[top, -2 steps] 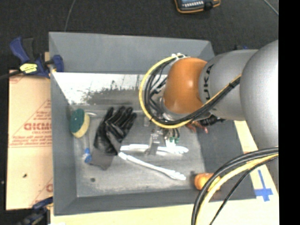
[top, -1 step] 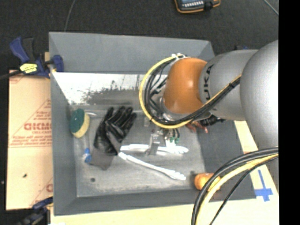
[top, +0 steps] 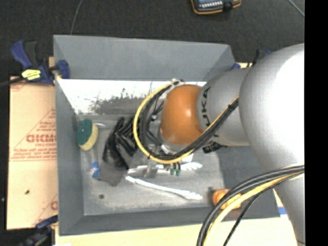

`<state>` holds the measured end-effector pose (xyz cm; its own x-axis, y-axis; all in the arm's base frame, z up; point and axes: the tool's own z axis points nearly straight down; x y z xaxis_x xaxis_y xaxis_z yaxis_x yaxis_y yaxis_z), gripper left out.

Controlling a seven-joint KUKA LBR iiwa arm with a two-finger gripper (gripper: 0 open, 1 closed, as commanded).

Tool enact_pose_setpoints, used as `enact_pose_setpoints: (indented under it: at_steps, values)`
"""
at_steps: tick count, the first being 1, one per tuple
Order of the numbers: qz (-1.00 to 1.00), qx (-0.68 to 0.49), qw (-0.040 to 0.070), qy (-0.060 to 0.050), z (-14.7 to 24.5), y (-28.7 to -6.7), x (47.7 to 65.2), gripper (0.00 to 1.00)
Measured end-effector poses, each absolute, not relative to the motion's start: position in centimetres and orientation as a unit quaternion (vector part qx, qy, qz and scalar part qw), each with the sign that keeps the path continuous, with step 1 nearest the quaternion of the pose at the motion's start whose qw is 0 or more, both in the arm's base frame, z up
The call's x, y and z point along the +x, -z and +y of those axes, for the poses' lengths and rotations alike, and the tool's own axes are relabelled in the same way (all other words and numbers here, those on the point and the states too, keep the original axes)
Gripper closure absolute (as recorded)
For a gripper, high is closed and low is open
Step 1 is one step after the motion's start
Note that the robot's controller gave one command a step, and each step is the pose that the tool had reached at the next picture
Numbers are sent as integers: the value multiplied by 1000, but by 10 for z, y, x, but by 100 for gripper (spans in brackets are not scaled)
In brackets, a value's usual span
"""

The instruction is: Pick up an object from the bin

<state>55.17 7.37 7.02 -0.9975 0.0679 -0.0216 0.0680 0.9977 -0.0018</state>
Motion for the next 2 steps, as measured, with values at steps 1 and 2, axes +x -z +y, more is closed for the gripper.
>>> enact_pose_setpoints:
  at_steps: [1,2]
  values:
    - [999,34,11,1,74,-70,552,100]
    - [999,32,10,1,70,-168,554,100]
